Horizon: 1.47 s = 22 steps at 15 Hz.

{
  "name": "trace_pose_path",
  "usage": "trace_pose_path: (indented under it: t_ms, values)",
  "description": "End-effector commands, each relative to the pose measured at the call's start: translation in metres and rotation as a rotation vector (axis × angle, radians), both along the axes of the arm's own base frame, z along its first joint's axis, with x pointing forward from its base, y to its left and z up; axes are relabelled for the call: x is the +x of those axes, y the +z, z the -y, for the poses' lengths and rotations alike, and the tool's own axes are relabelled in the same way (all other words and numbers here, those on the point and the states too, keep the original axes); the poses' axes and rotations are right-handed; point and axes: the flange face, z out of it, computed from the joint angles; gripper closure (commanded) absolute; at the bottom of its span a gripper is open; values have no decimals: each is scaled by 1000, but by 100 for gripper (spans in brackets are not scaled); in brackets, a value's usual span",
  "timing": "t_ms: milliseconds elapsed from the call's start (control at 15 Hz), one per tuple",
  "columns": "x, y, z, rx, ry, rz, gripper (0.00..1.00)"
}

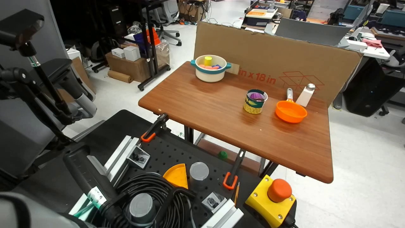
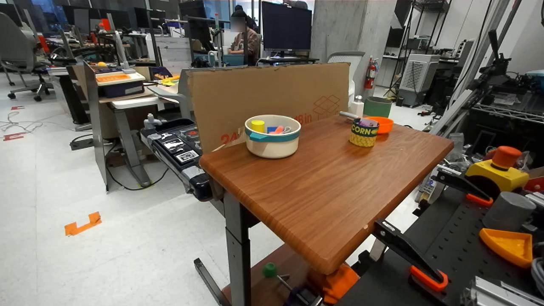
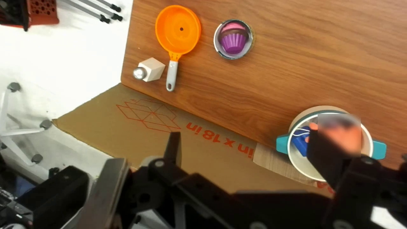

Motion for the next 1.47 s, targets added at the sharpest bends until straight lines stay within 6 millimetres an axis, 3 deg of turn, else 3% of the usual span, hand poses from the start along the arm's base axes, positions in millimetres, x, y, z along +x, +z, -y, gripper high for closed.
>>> trace_pose_path:
  t_ms: [0,600,800,867,1400]
  values:
    - [-16,-27,21,60,42,16,0]
    - [-38,-84,51,117,-362,218,0]
    - [-44,-88,61,92,-393,194,0]
    - [-33,-93,53,101,-379,184,0]
    - [-36,-94,58,99,-390,180,0]
